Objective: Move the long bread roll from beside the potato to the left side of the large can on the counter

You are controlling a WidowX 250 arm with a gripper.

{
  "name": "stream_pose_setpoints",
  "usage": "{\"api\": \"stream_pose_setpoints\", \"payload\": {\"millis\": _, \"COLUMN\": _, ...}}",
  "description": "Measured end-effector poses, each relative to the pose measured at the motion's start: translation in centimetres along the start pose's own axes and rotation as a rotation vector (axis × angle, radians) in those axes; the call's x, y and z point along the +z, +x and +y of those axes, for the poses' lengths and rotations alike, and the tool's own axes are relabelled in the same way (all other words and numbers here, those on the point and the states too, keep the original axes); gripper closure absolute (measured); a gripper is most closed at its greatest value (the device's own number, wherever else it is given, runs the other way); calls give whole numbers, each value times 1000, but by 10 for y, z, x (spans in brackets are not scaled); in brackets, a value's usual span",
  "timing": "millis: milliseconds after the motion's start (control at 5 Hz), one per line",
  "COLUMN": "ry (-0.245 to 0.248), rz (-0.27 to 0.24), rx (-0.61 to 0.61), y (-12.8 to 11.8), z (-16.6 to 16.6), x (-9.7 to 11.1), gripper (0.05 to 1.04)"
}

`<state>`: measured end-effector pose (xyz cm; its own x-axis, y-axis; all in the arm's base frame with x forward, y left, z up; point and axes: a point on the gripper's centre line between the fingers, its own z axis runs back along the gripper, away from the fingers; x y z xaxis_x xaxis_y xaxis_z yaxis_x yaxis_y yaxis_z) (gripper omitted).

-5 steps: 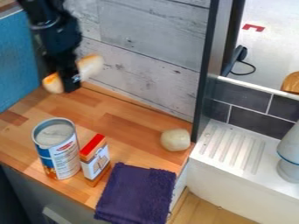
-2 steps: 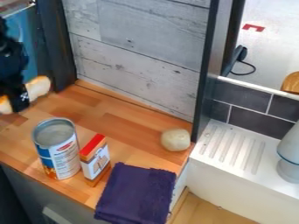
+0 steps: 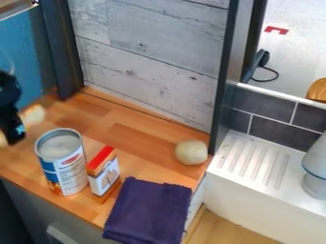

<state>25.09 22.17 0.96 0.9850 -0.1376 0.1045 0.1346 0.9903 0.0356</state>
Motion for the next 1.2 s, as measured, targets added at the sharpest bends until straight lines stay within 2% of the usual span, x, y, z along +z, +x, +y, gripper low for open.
{"api": "stream_pose_setpoints", "payload": {"millis": 200, "ry": 2, "rz": 40, "rx": -8, "y": 0, "z": -2, "x": -16, "gripper": 373}}
{"api": "stream_pose_setpoints", "payload": {"millis": 400, "ry": 55, "rz": 51, "rx": -8, "y": 6, "z": 0, "x": -26, "gripper": 373}}
{"api": "stream_pose_setpoints", "payload": {"millis": 600, "ry": 87, "rz": 70, "rx": -4, "y": 5, "z": 8, "x": -33, "gripper": 322}}
{"api": "stream_pose_setpoints", "payload": {"millis": 800, "ry": 64, "rz": 67, "rx": 0, "y": 8, "z": 6, "x": -31, "gripper": 131}}
{"api": "stream_pose_setpoints", "payload": {"millis": 1000, "ry": 31, "rz": 52, "rx": -4, "y": 10, "z": 1, "x": -31, "gripper": 83}}
{"api": "stream_pose_setpoints", "payload": {"millis": 1200, "ry": 81, "rz": -11, "rx": -15, "y": 20, "z": 6, "x": 3, "gripper": 83}}
